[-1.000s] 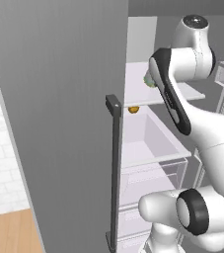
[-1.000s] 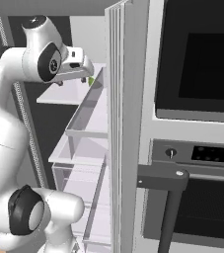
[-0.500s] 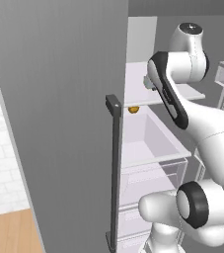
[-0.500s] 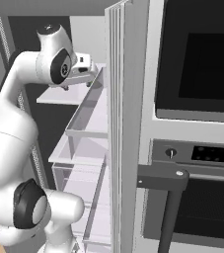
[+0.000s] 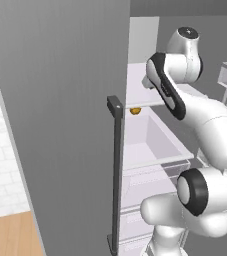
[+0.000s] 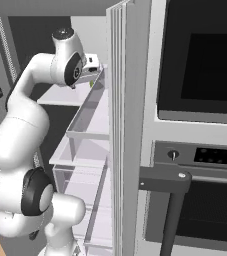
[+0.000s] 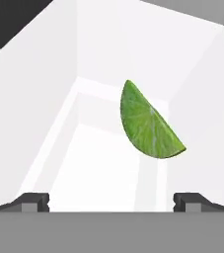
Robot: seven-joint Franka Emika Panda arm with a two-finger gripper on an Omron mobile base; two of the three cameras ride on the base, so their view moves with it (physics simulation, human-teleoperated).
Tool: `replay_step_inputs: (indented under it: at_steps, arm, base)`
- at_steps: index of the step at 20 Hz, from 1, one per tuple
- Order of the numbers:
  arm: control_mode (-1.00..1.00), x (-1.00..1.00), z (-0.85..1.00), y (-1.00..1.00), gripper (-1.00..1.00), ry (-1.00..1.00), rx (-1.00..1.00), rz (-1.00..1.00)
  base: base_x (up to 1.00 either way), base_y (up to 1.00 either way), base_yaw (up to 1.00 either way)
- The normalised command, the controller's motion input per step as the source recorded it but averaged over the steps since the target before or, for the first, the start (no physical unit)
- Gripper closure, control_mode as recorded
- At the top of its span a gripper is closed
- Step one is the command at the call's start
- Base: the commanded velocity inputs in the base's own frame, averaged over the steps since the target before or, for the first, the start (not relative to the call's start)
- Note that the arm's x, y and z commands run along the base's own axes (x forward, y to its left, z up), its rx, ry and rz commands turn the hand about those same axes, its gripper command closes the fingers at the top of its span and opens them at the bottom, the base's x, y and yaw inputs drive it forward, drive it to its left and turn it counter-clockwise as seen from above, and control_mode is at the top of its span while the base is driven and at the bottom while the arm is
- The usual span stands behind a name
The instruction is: Grab a lemon wedge from the fridge and one ice cube from the ice bowl, and put them in the glass of lemonade.
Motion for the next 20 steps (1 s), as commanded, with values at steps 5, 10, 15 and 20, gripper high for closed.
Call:
replay_step_inputs:
  at_steps: [5, 10, 15, 20]
  arm:
    - [-1.00, 0.48, 0.02, -0.18, -1.00, 0.00, 0.00, 0.09]
    - [-1.00, 0.25, 0.00, -0.21, -1.00, 0.03, 0.00, 0.01]
    - [-1.00, 0.70, -0.08, 0.00, -1.00, 0.13, 0.00, 0.01]
    - [-1.00, 0.62, 0.00, 0.00, -1.00, 0.05, 0.00, 0.04]
  base:
    - [0.00, 0.00, 0.00]
    - [0.00, 0.00, 0.00]
    - [0.00, 0.00, 0.00]
    - [0.00, 0.00, 0.00]
